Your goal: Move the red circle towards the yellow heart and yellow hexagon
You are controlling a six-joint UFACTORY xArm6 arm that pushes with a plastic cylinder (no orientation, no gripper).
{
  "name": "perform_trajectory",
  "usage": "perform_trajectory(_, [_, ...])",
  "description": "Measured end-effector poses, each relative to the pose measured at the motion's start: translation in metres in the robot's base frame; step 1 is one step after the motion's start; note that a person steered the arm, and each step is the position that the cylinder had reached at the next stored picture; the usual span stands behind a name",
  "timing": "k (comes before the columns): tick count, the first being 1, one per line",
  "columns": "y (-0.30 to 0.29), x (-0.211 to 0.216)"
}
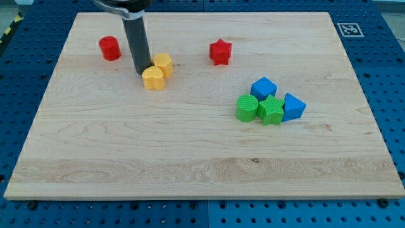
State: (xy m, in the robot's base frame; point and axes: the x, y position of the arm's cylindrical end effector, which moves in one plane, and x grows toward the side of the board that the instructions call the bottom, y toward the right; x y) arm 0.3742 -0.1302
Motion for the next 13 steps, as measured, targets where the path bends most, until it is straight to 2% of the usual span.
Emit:
perform_trajectory(2, [-0.116, -0.024])
perform_trajectory(3, [-0.1, -0.045])
perform_trajectory(4, [-0.081, -0.046])
perform_trajectory(7, [-0.084, -0.104])
perform_trajectory(8, [-0.051, -0.114])
perform_trajectory(9, [-0.049, -0.111])
perform_trajectory(11, [-0.047, -0.065])
perform_trajectory(12, [-0.052, -0.06])
perform_trajectory(13, [-0.092, -0.061])
